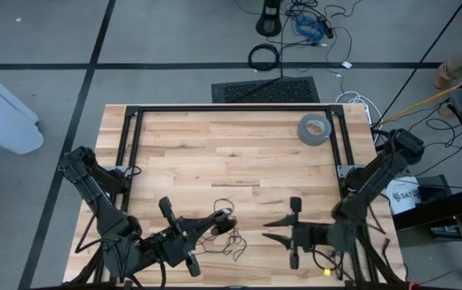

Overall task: Coil cords
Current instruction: Coil the black wire onto the spool

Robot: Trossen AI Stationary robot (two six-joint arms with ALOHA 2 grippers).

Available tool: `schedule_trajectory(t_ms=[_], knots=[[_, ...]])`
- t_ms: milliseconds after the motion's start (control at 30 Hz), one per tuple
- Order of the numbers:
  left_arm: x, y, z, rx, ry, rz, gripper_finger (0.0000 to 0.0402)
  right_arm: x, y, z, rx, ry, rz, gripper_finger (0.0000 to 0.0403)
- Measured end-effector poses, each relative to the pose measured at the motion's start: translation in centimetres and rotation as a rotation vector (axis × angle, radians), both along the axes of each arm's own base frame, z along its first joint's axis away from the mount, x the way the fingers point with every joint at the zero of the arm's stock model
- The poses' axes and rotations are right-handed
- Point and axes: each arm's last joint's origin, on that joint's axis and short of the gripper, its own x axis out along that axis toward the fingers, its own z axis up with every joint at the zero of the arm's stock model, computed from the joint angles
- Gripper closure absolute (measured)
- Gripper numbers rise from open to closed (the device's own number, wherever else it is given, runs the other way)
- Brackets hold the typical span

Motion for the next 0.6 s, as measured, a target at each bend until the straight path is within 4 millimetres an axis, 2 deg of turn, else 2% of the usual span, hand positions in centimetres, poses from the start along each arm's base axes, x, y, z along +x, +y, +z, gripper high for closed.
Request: schedule_trajectory(t_ms=[167,300,467,600], knots=[[0.0,0.0,0.0,0.001,0.001,0.0,0.04,2.4,-1.6,0.7,0.02,-0.109,0.039,0.0312],[0.0,0.0,0.0,0.002,0.002,-0.001,0.04,4.1,-2.7,-0.1,0.038,-0.099,0.041,0.0308],[0.0,0.0,0.0,0.003,0.003,-0.001,0.04,5.5,-3.0,-1.2,0.086,-0.099,0.091,0.0278],[0.0,0.0,0.0,0.004,0.003,-0.002,0.04,5.7,-3.0,-1.2,0.121,-0.109,0.126,0.0251]])
